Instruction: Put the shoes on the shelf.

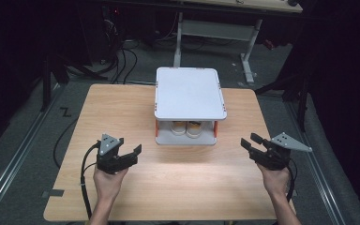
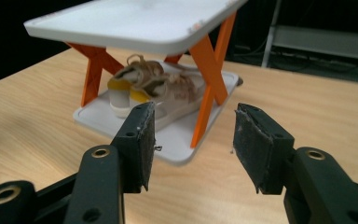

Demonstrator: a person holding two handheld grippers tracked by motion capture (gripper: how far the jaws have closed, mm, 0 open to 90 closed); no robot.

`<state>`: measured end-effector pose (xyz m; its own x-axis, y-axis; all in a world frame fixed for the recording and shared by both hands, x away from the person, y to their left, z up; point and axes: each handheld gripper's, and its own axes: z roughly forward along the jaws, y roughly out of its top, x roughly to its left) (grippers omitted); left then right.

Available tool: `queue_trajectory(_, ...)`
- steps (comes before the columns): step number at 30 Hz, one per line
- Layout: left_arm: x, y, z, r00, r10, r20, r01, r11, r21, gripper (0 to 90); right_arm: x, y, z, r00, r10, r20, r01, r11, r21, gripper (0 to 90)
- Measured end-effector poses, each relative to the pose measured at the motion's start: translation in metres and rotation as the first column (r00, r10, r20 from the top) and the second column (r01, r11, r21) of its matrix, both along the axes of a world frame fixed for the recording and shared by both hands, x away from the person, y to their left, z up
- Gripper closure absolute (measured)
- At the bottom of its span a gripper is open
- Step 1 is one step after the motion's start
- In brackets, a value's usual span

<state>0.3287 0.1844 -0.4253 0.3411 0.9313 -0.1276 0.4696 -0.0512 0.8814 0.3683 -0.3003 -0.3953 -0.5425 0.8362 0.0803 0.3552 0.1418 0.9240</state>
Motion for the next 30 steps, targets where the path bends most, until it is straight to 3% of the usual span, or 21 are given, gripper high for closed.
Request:
queue_trajectory(6, -0.004, 0.006, -0.013, 0.9993, 0.019, -0.033, -0.019, 0.9998, 0.001, 27.2, -0.003, -0.005, -0.023, 0.9983, -0.027, -0.052, 0.027, 1.0, 0.0, 48.5)
queue_trajectory(12, -0.007, 0.007, -0.024, 0.9986, 0.042, -0.031, -0.04, 0.9979, 0.051, 28.2, -0.004, -0.011, -0.043, 0.9941, -0.05, -0.096, 0.049, 0.999, -0.017, 48.5)
queue_trajectory(18, -0.005, 0.009, -0.036, 0.9965, 0.056, -0.063, -0.051, 0.9958, 0.077, 28.4, -0.003, -0.017, -0.059, 0.9862, -0.079, -0.145, 0.075, 0.997, -0.034, 48.5)
queue_trajectory(23, 0.0, 0.014, -0.049, 0.9919, 0.075, -0.102, -0.068, 0.9954, 0.066, 28.4, -0.002, -0.023, -0.072, 0.9792, -0.107, -0.172, 0.099, 0.994, -0.055, 48.4)
queue_trajectory(30, 0.005, 0.019, -0.061, 0.9851, 0.1, -0.14, -0.087, 0.9919, 0.092, 28.6, 0.001, -0.029, -0.084, 0.969, -0.139, -0.204, 0.125, 0.989, -0.082, 48.2)
